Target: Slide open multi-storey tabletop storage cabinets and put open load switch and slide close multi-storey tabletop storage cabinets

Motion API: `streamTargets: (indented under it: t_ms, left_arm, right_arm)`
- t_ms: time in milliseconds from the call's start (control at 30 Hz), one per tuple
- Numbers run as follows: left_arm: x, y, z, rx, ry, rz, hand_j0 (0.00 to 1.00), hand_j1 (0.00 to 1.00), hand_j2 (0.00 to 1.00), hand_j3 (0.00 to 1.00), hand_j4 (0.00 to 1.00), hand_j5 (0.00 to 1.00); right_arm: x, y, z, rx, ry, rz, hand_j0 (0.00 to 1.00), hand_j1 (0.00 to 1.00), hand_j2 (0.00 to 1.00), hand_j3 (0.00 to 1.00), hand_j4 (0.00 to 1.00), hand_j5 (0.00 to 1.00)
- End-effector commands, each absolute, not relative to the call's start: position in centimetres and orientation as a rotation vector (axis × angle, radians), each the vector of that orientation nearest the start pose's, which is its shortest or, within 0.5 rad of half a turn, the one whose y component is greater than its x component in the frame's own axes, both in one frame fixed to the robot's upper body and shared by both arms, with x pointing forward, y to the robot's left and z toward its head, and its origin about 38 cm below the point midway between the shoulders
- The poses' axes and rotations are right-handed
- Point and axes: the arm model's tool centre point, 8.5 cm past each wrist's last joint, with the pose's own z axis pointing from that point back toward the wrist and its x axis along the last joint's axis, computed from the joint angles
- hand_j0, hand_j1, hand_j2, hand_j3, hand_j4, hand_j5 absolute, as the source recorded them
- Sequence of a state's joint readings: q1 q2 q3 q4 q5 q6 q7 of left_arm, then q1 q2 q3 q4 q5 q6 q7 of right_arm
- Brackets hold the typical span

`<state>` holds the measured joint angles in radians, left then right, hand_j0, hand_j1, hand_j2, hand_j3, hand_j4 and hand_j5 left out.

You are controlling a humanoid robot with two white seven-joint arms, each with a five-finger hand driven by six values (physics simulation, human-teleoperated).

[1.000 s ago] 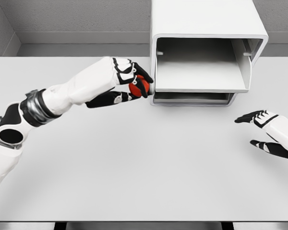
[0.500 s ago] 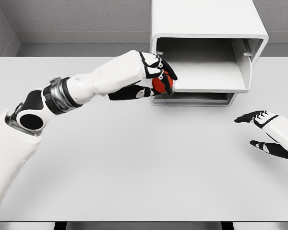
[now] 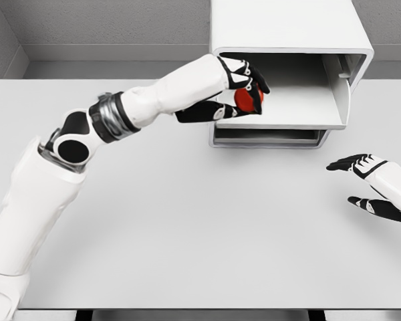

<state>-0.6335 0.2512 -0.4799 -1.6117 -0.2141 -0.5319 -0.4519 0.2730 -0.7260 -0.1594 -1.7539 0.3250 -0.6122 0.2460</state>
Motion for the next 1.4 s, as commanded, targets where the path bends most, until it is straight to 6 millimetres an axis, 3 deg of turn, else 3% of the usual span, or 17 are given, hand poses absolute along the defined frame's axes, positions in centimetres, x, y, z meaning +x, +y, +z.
streamTargets:
  t_ms: [0, 500, 1367]
  left_arm:
    - [41.6, 8.9, 28.6, 0.131, 2.89, 1.995, 0.41, 0.41, 0.41, 0.41, 0.41, 0.41]
    - [43.7, 4.8, 27.9, 0.121, 2.881, 2.049, 0.42, 0.42, 0.42, 0.42, 0.42, 0.42]
    - [44.5, 1.8, 26.9, -0.025, 2.817, 2.144, 0.4, 0.4, 0.4, 0.4, 0.4, 0.4]
  right_arm:
    - [28.5, -38.6, 16.6, -0.479, -1.686, 1.429, 0.8, 0.8, 0.8, 0.8, 0.8, 0.8]
    - [28.6, -38.6, 16.7, -0.479, -1.688, 1.432, 0.8, 0.8, 0.8, 0.8, 0.8, 0.8]
    - [28.6, -38.4, 16.8, -0.478, -1.695, 1.434, 0.8, 0.8, 0.8, 0.8, 0.8, 0.8]
